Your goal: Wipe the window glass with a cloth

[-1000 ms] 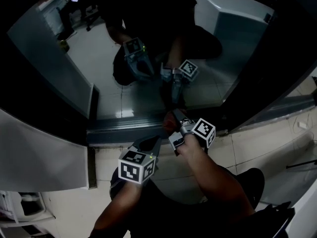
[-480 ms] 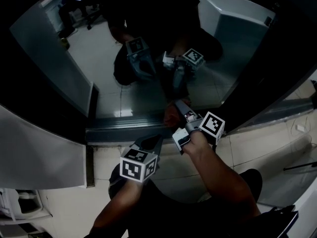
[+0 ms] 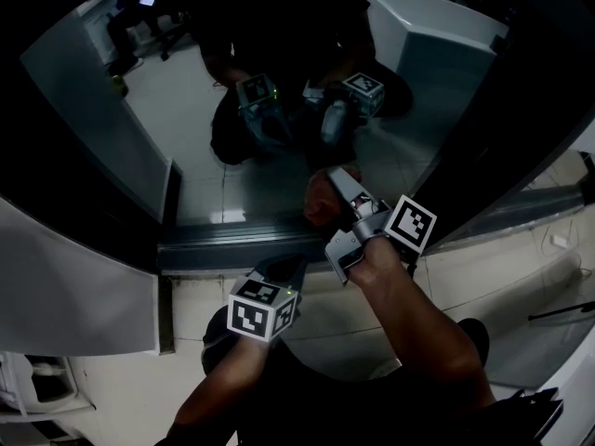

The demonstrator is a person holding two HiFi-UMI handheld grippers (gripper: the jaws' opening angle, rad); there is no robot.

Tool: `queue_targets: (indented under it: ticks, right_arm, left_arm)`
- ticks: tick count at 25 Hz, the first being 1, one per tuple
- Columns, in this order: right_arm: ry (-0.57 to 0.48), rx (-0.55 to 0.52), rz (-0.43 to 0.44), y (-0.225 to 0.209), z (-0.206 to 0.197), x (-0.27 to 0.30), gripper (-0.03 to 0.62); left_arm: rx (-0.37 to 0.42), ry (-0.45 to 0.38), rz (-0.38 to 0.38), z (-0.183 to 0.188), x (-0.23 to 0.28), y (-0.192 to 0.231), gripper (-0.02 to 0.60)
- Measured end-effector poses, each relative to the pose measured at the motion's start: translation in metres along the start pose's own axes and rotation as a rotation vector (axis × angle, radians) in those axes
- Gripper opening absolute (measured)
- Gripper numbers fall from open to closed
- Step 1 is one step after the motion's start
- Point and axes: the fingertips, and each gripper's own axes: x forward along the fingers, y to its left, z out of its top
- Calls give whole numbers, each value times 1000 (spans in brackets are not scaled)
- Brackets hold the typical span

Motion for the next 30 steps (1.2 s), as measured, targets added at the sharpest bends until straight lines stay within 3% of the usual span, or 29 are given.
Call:
queue_targets:
  ticks: [16,30]
  right_arm:
    - [-7,-72,159,90,14,9,71]
    - [-5,-170,284,141,21,11,71]
  left_arm:
    - [22,-32,-1,10,-8,-3,17]
    - [35,-27,3,12,-7,-5,17]
